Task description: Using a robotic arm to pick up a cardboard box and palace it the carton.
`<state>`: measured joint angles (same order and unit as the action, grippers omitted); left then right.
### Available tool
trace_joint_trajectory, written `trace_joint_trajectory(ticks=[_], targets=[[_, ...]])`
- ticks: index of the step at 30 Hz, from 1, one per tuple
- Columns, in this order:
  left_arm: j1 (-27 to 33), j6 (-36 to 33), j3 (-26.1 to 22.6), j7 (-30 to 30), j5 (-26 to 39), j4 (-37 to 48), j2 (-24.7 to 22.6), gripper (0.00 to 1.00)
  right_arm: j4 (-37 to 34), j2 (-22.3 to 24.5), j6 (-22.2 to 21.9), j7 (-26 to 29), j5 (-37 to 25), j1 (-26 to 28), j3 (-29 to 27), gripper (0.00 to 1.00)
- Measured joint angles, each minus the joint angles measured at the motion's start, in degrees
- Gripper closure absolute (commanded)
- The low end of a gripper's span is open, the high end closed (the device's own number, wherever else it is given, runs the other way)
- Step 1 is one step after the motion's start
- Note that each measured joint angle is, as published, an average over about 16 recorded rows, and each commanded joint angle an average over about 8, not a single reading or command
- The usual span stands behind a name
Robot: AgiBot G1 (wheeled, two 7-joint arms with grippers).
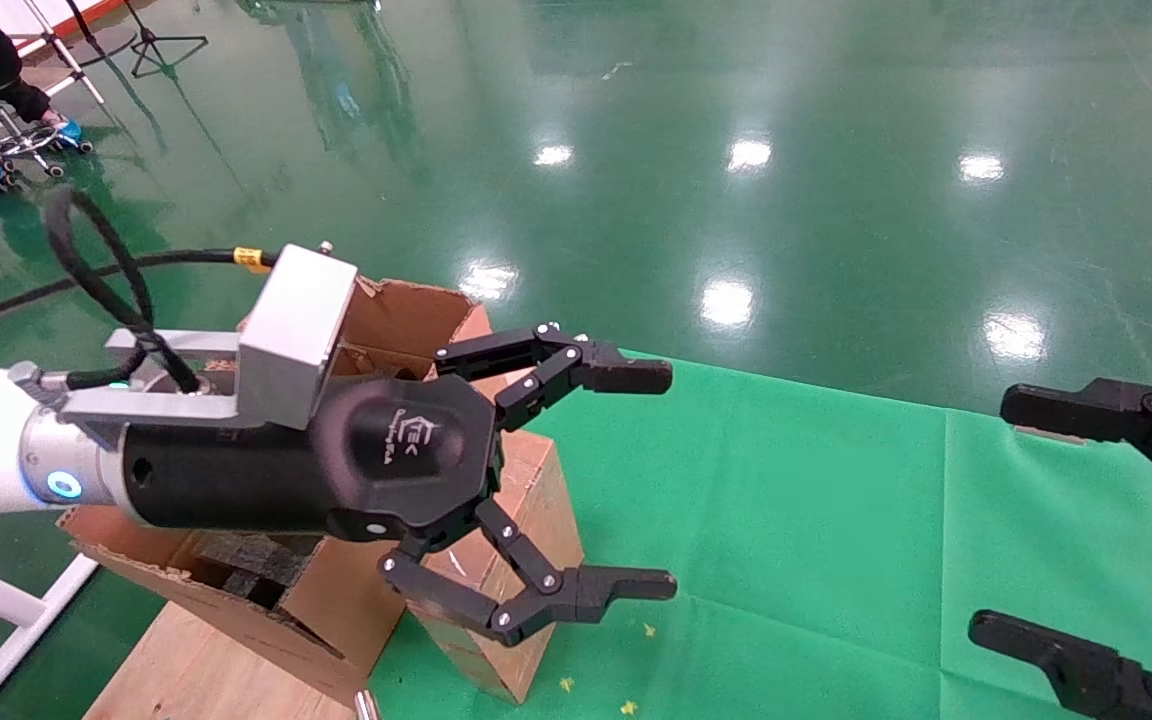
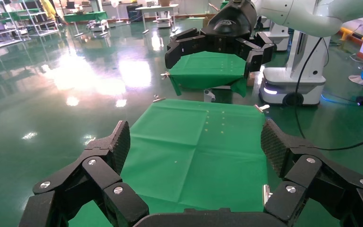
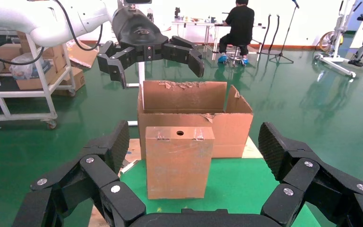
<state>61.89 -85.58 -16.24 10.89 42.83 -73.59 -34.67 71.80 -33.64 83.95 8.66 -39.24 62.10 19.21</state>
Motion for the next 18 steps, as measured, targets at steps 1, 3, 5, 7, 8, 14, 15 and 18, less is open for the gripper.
trace_joint_trajectory(ticks=[1,3,5,7,8,14,15,18], targets=[[0.2,0.0,-0.1,0.1,0.5,-0.2,0.2,0.0,0.0,0.0,0.0,0.0,0.0,0.0,0.0,0.3],[0.8,0.1,-0.6,0.5,1.8,-0.6,0.6,0.0,0.0,0.0,0.0,0.0,0.0,0.0,0.0,0.55],[1.6,0.2,-1.2,1.1,3.7,-1.0,1.0,0.0,0.0,0.0,0.0,0.0,0.0,0.0,0.0,0.8],[2.6,0.2,-1.9,1.9,5.8,-1.4,1.5,0.0,0.0,0.0,0.0,0.0,0.0,0.0,0.0,0.98],[3.2,0.3,-2.3,2.4,6.8,-1.7,1.8,0.0,0.0,0.0,0.0,0.0,0.0,0.0,0.0,1.0],[7.2,0.4,-4.8,5.2,13.7,-2.9,3.3,0.0,0.0,0.0,0.0,0.0,0.0,0.0,0.0,1.0],[7.8,0.4,-5.2,5.6,14.6,-3.0,3.5,0.0,0.0,0.0,0.0,0.0,0.0,0.0,0.0,1.0],[9.6,0.7,-6.2,7.2,17.6,-3.0,4.1,0.0,0.0,0.0,0.0,0.0,0.0,0.0,0.0,1.0]])
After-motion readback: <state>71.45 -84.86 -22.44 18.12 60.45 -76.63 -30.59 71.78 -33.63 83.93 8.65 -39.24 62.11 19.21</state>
